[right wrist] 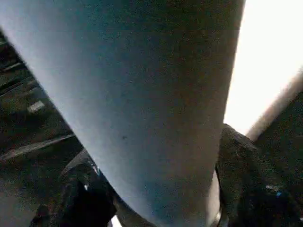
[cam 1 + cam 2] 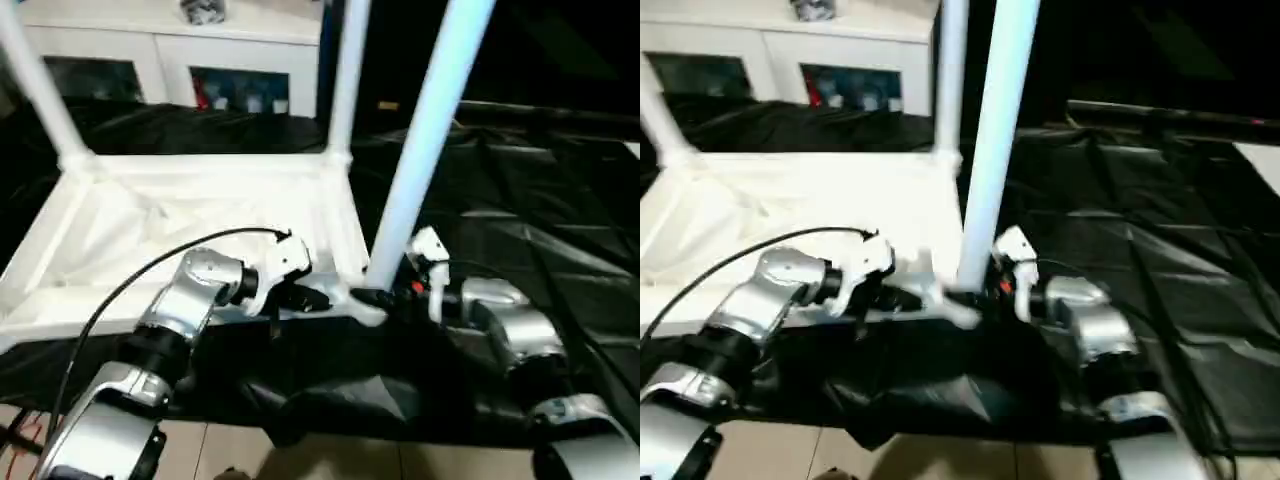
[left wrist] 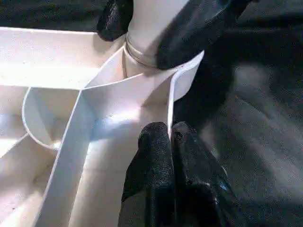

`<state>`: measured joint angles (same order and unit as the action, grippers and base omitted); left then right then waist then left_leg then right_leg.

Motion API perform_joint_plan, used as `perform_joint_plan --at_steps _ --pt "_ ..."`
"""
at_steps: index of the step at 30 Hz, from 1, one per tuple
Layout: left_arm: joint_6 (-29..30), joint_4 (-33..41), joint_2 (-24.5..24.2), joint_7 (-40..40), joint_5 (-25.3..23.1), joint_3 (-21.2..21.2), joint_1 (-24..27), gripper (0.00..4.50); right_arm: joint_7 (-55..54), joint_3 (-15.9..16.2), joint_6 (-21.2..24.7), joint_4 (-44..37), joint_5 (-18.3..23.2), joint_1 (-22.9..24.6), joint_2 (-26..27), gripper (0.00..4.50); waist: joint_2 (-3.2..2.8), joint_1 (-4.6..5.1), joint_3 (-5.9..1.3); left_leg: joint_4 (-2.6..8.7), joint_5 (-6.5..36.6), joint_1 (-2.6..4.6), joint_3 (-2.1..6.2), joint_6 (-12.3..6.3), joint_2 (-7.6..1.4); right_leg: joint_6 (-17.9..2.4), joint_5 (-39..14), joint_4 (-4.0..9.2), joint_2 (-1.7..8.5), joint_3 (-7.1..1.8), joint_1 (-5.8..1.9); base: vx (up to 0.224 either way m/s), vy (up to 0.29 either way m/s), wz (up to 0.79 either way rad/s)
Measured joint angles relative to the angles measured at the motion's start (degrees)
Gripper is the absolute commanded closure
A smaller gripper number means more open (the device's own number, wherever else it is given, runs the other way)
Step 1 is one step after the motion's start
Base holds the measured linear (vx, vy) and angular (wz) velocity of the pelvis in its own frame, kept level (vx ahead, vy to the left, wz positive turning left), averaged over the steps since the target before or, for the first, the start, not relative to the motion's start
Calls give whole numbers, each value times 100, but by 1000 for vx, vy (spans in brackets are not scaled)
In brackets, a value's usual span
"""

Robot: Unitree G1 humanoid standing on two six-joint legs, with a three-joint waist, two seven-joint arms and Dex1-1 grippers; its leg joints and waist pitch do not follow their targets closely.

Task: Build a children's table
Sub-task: Rotate leg to tighten

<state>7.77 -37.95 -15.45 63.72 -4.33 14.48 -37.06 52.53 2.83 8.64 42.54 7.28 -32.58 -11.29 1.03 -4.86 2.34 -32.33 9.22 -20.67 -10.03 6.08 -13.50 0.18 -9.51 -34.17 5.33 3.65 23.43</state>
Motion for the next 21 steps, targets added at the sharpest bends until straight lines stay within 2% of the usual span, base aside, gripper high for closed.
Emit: perform_joint_plan --at_steps 4,8,9,11,15,17,21 --pt "204 -225 419 -974 -165 -109 -129 450 -1787 -334 5 569 -59 -413 517 195 0 155 0 1 0 28 27 1 21 5 -3 24 3 3 -9 0 0 0" --pt "261 -326 765 -1569 -169 -208 -134 450 -2759 -482 -189 785 -104 -543 742 195 -2 189 0 6 1 30 36 0 41 5 -3 29 7 -4 -7 0 0 0" --pt "261 -329 776 -1587 -169 -222 -134 450 -2800 -482 -254 806 -119 -543 758 195 -3 190 -1 10 1 30 36 0 42 5 -3 29 7 -4 -6 0 0 0" --pt "253 -329 776 -1577 -169 -226 -134 450 -2806 -481 -364 852 -135 -542 769 128 -3 188 -1 20 1 30 36 0 42 5 -3 29 7 -4 -6 0 0 0" --pt "149 -337 774 -1530 -209 -208 -137 450 -2601 -433 -460 892 -346 -541 705 105 -2 178 -1 22 1 24 37 0 43 5 -2 29 6 -4 -5 0 0 0" --pt "56 -354 764 -1516 -211 -142 -146 450 -2354 -314 -554 892 -366 -519 566 79 -3 167 -1 23 1 20 36 0 43 4 -2 30 6 -6 -4 0 0 0" --pt "-154 -387 746 -1366 -203 -58 -178 450 -1528 -64 -805 478 -390 -175 85 79 -3 113 1 25 1 -3 35 0 42 5 1 29 6 -7 0 0 0 0"
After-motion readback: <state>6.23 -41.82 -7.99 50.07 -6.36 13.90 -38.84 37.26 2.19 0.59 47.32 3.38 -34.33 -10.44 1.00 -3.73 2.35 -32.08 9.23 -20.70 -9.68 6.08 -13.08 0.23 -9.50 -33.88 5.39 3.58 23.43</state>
